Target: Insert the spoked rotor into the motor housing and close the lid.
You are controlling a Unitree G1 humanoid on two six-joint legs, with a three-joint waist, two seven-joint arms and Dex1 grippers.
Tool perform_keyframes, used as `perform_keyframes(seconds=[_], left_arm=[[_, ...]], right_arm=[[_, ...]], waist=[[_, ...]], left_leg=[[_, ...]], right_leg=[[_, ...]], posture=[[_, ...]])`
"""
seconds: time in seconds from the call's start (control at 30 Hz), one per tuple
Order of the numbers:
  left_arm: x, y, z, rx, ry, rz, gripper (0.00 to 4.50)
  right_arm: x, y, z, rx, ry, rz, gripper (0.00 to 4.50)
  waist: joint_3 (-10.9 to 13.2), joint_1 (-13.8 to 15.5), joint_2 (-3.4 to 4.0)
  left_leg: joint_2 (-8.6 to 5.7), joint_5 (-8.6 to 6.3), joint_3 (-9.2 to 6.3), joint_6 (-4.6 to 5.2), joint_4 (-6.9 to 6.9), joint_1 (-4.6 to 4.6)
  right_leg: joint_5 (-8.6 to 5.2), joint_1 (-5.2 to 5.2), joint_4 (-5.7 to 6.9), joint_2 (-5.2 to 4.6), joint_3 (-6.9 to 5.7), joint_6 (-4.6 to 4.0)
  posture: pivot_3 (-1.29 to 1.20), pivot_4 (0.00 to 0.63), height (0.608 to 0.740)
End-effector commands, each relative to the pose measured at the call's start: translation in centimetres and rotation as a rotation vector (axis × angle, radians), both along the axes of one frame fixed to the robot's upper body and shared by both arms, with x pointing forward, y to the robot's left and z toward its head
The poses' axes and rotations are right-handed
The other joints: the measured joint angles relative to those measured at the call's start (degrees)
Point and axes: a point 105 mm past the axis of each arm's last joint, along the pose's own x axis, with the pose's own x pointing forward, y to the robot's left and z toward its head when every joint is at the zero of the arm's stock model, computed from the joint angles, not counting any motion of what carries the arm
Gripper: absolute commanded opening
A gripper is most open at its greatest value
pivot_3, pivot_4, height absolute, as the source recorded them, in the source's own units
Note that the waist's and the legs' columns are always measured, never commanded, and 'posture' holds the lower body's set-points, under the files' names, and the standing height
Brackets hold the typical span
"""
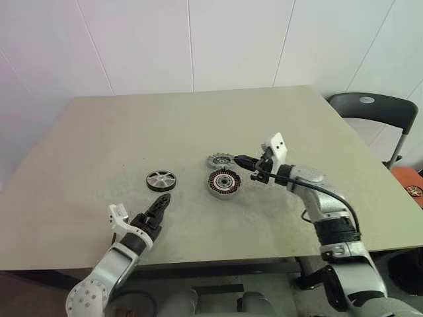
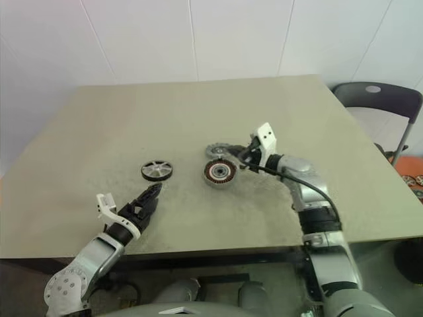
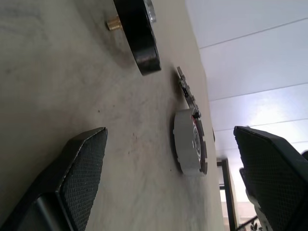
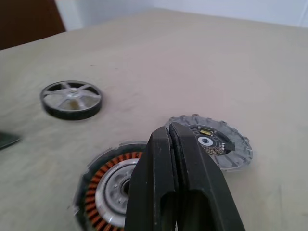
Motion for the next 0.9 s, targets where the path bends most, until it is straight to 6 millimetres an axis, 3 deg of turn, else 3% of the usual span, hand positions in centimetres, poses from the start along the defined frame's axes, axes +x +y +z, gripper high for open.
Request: perform_keyframes(seconds=[0.03,0.23,0.43,0.53,0.7,0.9], left_arm=[[1.4,2.3,0.6,0.002,-0.018,0.093,4.5],[3.8,3.1,1.4,0.026,-0.041,0.114,4.5],[4.9,2.3,-0.3,0.073,0.046,0.071,4.5],[5.2,2.3,-1.2,0.064,0.093,0.079,3.94],[5.6,2.5,-0.9,0.065,0.098,0.104,2.34],[5.4,3.0,-1.9,0.034,0.157,0.16,0.5]], right_arm=[[-1.4,-0.3,1.2,-0.006,-0.024,0.098,0.04],[-2.3,-0.9,0.6,-0.057,0.0,0.14,0.04],[-2.3,-0.6,0.7,-0.046,-0.007,0.133,0.04],[-2.3,-0.5,0.6,-0.042,-0.007,0.127,0.0],[-2.5,-0.2,0.4,-0.03,-0.001,0.122,0.0],[-2.6,0.0,0.2,-0.025,0.004,0.119,0.0]], waist=[[0.0,0.4,-0.01],[0.0,0.8,-0.04],[0.0,0.8,-0.11],[0.0,1.0,-0.08],[0.0,0.9,-0.1],[0.0,0.8,-0.11]], left_leg=[[0.03,0.0,0.04,0.0,0.0,0.0],[0.14,-0.05,0.65,0.08,0.02,-0.01],[0.39,-0.1,0.93,0.12,0.02,-0.03],[0.53,-0.14,0.99,0.06,0.03,-0.02],[0.64,-0.14,1.08,0.05,0.1,0.05],[0.74,-0.16,1.1,0.05,0.05,0.06]], right_leg=[[0.0,-0.01,0.0,0.0,-0.01,-0.01],[0.0,-0.09,-0.01,-0.17,-0.01,-0.2],[0.19,-0.09,-0.06,-0.2,0.0,-0.03],[0.29,-0.11,-0.06,-0.15,-0.02,-0.05],[0.41,-0.09,-0.08,-0.15,-0.05,-0.09],[0.49,-0.11,-0.16,-0.1,-0.05,-0.06]], posture=[[0.0,0.0,0.74],[0.0,0.0,0.74],[0.0,0.0,0.74],[0.0,0.0,0.74],[0.0,0.0,0.74],[0.0,0.0,0.74]])
